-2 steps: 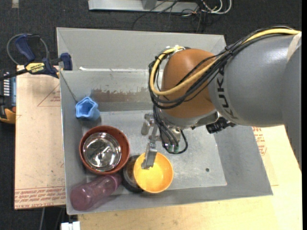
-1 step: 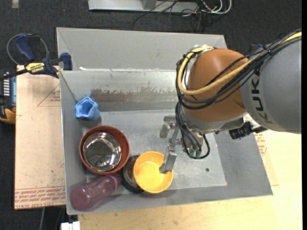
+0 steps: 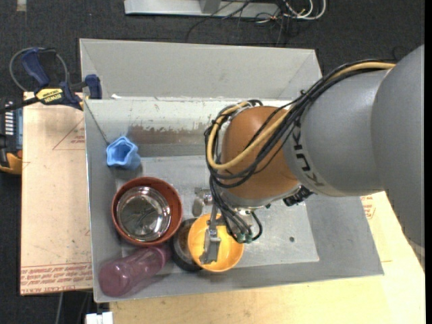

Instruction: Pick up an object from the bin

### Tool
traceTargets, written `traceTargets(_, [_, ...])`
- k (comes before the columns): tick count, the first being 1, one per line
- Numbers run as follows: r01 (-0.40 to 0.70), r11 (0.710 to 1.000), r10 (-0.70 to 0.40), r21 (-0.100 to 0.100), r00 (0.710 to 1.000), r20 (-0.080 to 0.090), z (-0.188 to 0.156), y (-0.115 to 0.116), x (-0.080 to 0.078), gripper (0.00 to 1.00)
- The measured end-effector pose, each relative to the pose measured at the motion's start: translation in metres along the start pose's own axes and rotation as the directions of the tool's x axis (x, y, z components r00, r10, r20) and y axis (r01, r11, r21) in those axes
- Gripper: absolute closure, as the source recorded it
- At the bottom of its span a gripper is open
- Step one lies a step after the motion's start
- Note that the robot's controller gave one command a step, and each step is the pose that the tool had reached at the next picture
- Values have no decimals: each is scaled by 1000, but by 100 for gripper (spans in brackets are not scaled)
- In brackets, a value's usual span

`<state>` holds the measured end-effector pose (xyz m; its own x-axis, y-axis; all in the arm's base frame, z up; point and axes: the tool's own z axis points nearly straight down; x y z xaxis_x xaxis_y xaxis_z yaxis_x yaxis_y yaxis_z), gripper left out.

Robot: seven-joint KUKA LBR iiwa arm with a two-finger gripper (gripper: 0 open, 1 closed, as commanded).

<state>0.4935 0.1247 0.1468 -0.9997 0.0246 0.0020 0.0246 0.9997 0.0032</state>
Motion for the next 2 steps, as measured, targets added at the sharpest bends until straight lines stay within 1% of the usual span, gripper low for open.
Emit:
traceTargets(1, [-25, 1000, 25, -1, 1000, 1, 22, -1, -2, 0])
traceTargets(2, [8, 1000, -8, -1, 1000, 0, 30, -9, -28, 0])
